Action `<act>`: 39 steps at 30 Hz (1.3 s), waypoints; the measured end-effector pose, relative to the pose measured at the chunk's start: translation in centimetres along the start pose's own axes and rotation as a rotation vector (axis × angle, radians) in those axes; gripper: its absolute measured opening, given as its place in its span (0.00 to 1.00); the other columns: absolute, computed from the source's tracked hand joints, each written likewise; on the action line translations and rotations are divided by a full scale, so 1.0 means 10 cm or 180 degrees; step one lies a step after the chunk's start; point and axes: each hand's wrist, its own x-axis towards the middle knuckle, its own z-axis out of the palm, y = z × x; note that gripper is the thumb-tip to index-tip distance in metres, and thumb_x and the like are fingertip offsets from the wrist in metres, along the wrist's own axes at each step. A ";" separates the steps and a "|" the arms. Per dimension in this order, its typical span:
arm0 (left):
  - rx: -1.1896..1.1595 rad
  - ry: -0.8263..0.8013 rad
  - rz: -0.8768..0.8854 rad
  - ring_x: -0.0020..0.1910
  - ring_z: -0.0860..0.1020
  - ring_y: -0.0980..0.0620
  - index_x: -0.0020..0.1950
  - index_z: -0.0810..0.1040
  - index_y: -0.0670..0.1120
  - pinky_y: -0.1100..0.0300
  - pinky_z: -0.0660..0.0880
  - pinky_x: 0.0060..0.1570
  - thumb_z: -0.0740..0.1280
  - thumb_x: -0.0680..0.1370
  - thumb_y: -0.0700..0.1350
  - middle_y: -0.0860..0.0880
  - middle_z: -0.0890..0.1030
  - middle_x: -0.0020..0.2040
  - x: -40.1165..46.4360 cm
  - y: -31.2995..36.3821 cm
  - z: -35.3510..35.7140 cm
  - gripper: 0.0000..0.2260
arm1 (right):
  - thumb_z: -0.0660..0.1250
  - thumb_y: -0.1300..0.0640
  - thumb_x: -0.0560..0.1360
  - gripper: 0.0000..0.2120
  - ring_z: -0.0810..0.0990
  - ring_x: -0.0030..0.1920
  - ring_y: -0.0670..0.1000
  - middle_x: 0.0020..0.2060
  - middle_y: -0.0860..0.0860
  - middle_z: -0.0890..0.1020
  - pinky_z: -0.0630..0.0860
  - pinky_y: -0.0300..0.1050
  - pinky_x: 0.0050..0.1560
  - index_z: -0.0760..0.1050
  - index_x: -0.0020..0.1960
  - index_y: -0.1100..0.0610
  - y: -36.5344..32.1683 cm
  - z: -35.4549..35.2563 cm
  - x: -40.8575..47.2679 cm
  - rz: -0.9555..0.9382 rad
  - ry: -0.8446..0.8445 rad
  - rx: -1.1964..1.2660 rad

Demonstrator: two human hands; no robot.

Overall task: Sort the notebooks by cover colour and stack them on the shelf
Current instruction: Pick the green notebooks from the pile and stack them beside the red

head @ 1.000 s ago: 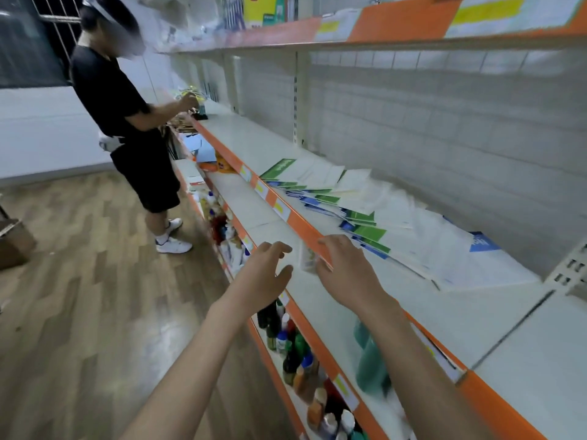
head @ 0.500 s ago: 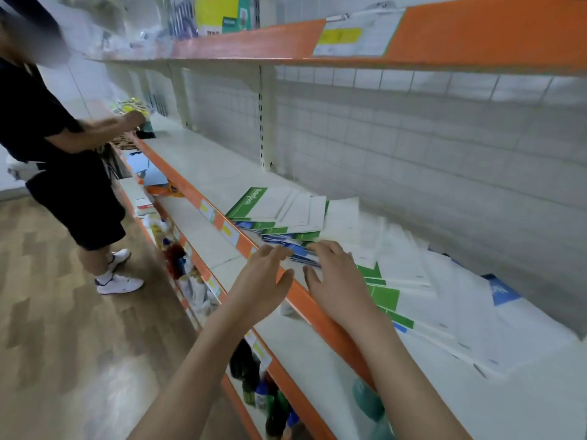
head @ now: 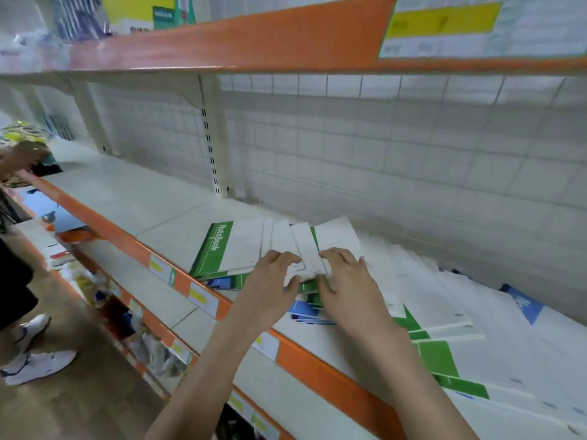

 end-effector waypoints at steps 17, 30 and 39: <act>0.0428 -0.0739 -0.0211 0.62 0.72 0.48 0.66 0.71 0.50 0.54 0.72 0.59 0.61 0.78 0.49 0.48 0.71 0.63 0.99 -1.57 -0.48 0.16 | 0.57 0.55 0.78 0.20 0.65 0.70 0.50 0.68 0.51 0.69 0.48 0.51 0.74 0.65 0.70 0.54 -0.86 1.05 1.14 0.0477 -0.0086 -0.0396; 0.0851 -0.0631 -0.0779 0.58 0.69 0.43 0.62 0.64 0.42 0.54 0.68 0.57 0.64 0.76 0.60 0.41 0.71 0.59 1.23 -2.08 -0.44 0.26 | 0.57 0.53 0.78 0.16 0.73 0.58 0.50 0.61 0.49 0.72 0.72 0.42 0.57 0.69 0.64 0.53 -1.11 1.61 1.40 0.0660 -0.0106 -0.0192; -0.1216 -0.0133 -0.0789 0.46 0.78 0.52 0.63 0.69 0.42 0.67 0.73 0.39 0.72 0.71 0.39 0.47 0.80 0.50 1.41 -2.06 -0.34 0.23 | 0.56 0.44 0.77 0.20 0.69 0.64 0.52 0.63 0.50 0.71 0.60 0.46 0.69 0.67 0.65 0.53 -0.92 1.56 1.42 0.0860 -0.0144 -0.0774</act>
